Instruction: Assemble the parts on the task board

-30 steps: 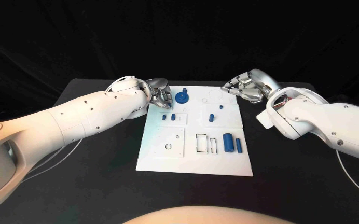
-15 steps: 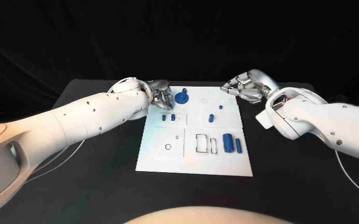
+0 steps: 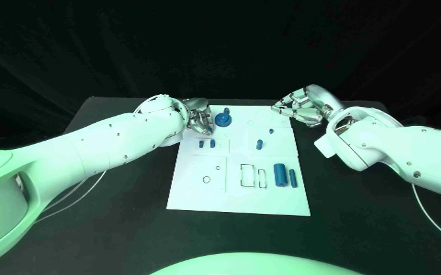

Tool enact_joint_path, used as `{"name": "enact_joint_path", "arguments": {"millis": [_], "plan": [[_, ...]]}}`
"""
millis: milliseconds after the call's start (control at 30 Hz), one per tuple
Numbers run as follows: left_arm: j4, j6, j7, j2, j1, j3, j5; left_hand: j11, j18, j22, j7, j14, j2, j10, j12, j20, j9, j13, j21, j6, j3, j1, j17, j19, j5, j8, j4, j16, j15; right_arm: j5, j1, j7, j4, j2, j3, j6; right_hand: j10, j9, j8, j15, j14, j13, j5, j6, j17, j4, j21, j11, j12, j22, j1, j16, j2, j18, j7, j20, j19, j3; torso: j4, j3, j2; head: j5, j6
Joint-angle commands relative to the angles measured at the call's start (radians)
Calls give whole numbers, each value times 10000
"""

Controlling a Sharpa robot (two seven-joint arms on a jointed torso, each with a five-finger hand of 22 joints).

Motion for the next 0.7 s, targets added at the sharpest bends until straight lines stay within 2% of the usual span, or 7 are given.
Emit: {"name": "enact_joint_path", "arguments": {"millis": [33, 500, 700], "plan": [[11, 356, -46, 13, -15, -7, 32, -33, -181, 26, -10, -9, 19, 71, -43, 13, 12, 2, 48, 74, -4, -102, -17, -42, 2, -63, -18, 52, -45, -65, -7, 86, 5, -2, 1, 67, 66, 17, 51, -53, 493, 13, 63, -47, 180, -20, -44, -4, 30, 1505, 64, -46, 33, 68, -25, -89, -3, -14, 5, -5, 0, -13, -12], [36, 367, -67, -7, -15, -13, 42, -45, -180, 38, -20, -15, 20, 119, -64, 9, 11, 18, 60, 95, -5, -106, -31, -48, 1, -78, -47, 54, -53, -65, -9, 83, -2, -12, 1, 65, 66, 17, 51, -53, 493, 13, 63, -47, 180, -20, -44, -4, 30, 1505, 64, -46, 33, 68, -25, -89, -3, -14, 10, -6, -2, 5, -23], [27, 376, -82, -9, -15, -14, 105, 34, -180, 41, 99, -32, -65, 117, -246, 48, -185, 27, 67, -485, 36, -200, -83, -90, 0, -533, -88, 66, 4, -65, -11, 84, -11, -10, 1, 66, 88, 32, 62, -60, 488, 1, 71, -36, 148, -2, -77, -11, 30, 1488, 56, -73, 52, 75, -32, -94, -18, -50, 4, -5, 0, 8, -10]]}}
